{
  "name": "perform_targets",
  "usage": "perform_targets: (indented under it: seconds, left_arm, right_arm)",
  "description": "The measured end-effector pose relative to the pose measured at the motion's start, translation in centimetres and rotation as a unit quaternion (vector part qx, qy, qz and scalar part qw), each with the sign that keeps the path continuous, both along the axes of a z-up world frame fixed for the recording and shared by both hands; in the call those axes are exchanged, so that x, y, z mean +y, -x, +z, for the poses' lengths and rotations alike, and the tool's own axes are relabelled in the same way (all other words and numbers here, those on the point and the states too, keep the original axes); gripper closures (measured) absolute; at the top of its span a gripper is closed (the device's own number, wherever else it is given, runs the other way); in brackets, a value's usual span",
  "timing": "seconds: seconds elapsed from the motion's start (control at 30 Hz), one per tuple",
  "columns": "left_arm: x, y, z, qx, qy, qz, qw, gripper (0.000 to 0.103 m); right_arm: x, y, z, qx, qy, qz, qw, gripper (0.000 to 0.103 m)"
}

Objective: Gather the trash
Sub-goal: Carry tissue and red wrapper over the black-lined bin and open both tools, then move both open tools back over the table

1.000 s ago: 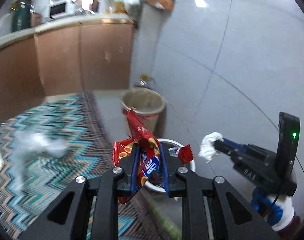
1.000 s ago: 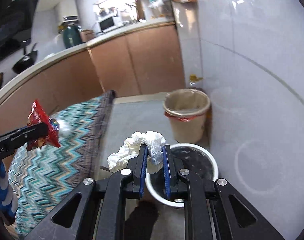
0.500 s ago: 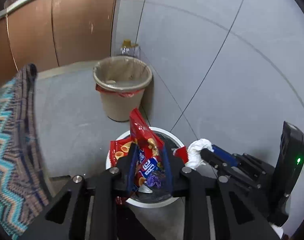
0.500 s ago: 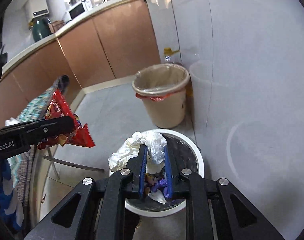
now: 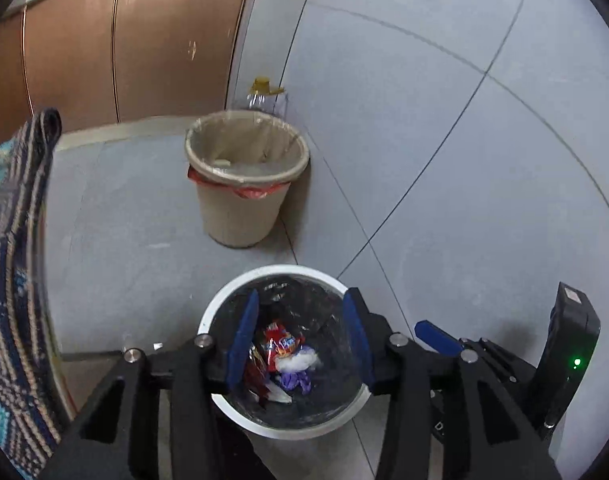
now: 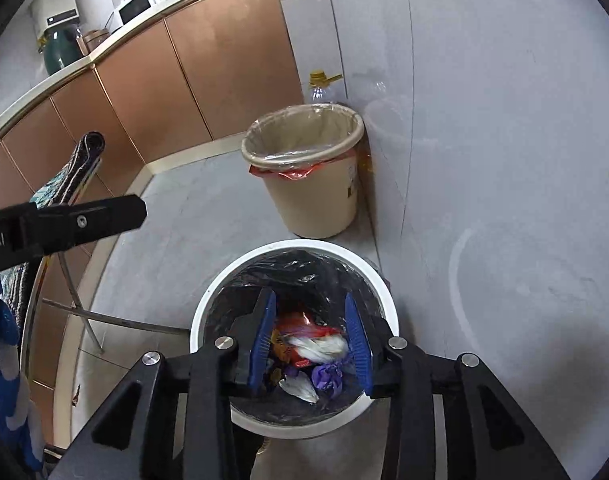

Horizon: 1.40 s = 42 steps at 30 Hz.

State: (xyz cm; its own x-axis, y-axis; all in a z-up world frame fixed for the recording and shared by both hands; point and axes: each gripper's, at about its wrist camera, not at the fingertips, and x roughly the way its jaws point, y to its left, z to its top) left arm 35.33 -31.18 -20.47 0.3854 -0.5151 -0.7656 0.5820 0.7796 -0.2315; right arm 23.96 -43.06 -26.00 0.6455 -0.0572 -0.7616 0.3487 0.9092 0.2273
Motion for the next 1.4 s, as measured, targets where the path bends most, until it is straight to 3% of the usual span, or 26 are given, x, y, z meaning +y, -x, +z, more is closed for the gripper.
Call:
perform_targets:
  seconds: [0.27, 0.63, 0.77, 1.17, 1.4]
  left_arm:
    - [2.2, 3.1, 5.1, -0.069, 0.026, 0.02, 0.9971, 0.06]
    - [8.5, 10.0, 12.0, -0.155, 0.041, 0.073, 0.9843, 0.06]
    - [11.2, 12.4, 13.6, -0.174, 0.048, 0.093, 0.9792, 0.054]
    - [18.8, 17.9, 17.1, -0.215, 0.065, 0.154, 0.9624, 0.05]
    - [23.0, 20.7, 19.3, -0.25, 0.074, 0.191, 0.9462, 0.046]
  right_arm:
    - [1.5, 1.4, 2.7, -0.024, -0.003, 0.006, 1.0, 0.066]
    - [6.0, 5.6, 9.2, -0.079, 0.004, 0.024, 0.997, 0.063]
    - [7.5, 7.0, 11.7, -0.098, 0.012, 0.032, 0.995, 0.062]
    - [13.1, 10.7, 18.0, -0.15, 0.044, 0.067, 0.985, 0.052]
    - [16.4, 12.7, 21.3, -0.179, 0.057, 0.093, 0.978, 0.044]
